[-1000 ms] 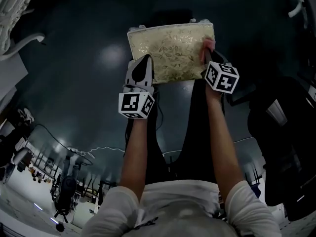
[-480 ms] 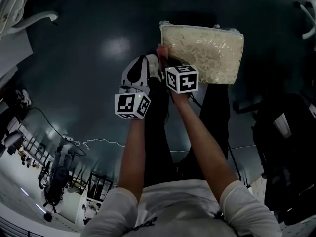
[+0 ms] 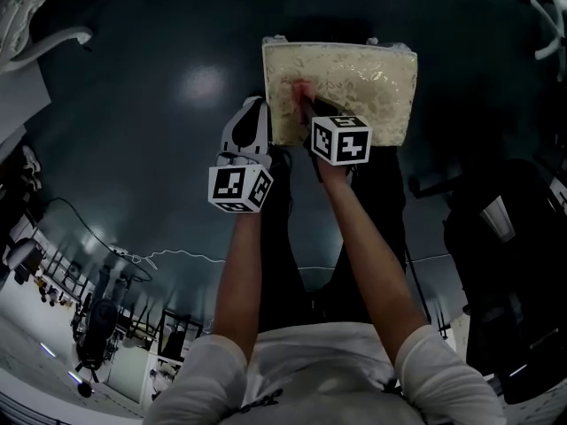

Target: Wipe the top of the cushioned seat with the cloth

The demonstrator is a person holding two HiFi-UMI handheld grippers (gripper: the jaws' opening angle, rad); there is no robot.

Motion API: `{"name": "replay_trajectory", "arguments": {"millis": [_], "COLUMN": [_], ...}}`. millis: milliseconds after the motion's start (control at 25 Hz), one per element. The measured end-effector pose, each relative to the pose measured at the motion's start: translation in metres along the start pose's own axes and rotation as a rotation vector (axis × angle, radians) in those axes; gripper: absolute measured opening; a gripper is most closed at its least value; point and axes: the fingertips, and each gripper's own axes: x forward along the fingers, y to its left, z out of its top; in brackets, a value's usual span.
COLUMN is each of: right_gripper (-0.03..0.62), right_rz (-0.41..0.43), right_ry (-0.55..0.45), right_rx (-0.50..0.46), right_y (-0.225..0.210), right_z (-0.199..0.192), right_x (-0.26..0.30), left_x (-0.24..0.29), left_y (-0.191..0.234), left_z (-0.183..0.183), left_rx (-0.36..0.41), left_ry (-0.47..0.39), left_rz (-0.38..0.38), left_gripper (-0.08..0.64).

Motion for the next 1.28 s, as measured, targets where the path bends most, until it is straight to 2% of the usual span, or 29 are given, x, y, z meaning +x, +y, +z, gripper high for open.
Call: {"name": "replay_trajectory", "arguments": {"millis": [280,520,720,840,1040,1160,1280], "right_gripper": [0.021,0.023,0.021,0.021,0.023,0.021,0.023], "right_rz": [-0.080,-0.203,-0.296,-0.304,-0.316,-0.280,-0.185], "right_ry": [-0.038,-0.106,-0.132,-0.122,-0.130,-0.160,-0.155], "right_rx": [0.030,0.093,0.126,0.170,0.179,0.170,0.157], "right_y": [-0.086,-0.164,-0.220,-0.241,-0.238,-0.200,-0.138], "right_z": [0.002,0.003,0.001,-0.005,-0.002,0.001,-0.002], "right_x": [-0.059,-0.116,-0.150,-0.149,-0.150,-0.148,-0.122], "left_x": [0.039,0.065,0.078,0.078,0.065,0.050,0.033], "left_y": [-0.072,-0.131,-0.164,-0.170,-0.149,-0.123,-0.091], "left_z": [-0.012,-0.026,-0.033,-0.036,-0.035,-0.028,-0.019], "left_rx": [0.008,0.015,0.019,0.024,0.027,0.021,0.019], "left_ry": [0.010,0.025,0.033,0.036,0.036,0.030,0.017], "left_rz": [-0.067,-0.121,-0.153,-0.163,-0.141,-0.110,-0.077], "left_gripper": [0.014,0.014,0.014,0.014,0.014,0.014,0.014]}}
